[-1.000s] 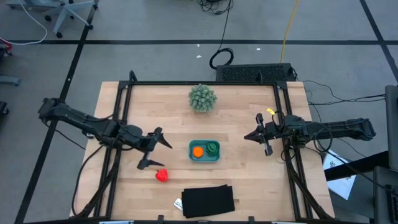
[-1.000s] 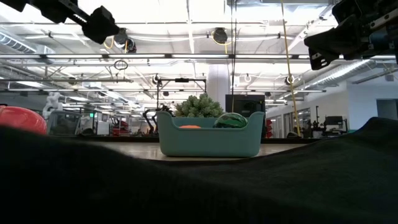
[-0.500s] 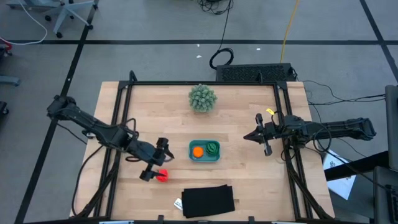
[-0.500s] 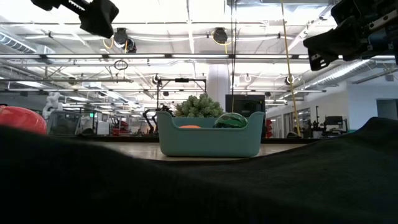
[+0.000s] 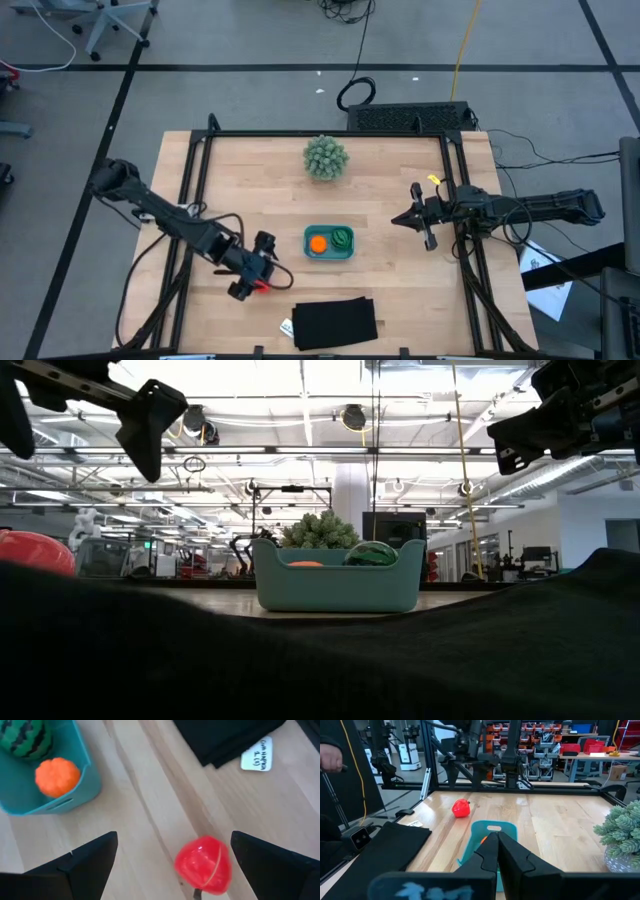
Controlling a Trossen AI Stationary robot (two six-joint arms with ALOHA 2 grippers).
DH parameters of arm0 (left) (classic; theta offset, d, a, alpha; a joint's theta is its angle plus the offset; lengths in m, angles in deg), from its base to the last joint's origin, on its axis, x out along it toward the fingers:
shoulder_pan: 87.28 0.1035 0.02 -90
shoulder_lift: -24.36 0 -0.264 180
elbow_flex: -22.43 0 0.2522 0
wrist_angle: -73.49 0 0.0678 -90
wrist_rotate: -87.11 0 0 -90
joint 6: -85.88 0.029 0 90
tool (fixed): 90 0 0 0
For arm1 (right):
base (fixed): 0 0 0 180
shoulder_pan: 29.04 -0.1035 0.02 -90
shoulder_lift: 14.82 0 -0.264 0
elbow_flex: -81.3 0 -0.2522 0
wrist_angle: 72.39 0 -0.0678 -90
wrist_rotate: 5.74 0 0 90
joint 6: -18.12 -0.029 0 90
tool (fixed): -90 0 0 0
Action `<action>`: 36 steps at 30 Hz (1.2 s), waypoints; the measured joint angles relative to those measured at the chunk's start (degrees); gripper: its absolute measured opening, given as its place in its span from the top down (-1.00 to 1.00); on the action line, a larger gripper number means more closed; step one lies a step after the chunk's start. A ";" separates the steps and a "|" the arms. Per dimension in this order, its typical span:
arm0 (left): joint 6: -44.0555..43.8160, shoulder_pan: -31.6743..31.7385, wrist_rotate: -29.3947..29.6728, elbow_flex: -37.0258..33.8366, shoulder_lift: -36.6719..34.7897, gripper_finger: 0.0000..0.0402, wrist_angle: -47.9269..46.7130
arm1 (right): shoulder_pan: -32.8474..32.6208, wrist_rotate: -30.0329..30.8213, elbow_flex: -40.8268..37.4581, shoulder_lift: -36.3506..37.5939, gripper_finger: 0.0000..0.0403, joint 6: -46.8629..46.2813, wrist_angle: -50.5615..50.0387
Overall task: Pick and placing Produce into tupperware
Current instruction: Put the apple toy into the bin
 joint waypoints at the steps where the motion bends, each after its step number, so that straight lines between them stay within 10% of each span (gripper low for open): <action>1: -0.02 -0.37 0.06 0.02 0.08 -0.97 0.20 | 0.00 0.00 0.00 0.00 1.00 0.02 0.01; 36: -5.62 -7.75 4.92 1.46 5.99 -0.97 -5.69 | 0.00 0.04 0.00 -0.55 1.00 0.30 0.00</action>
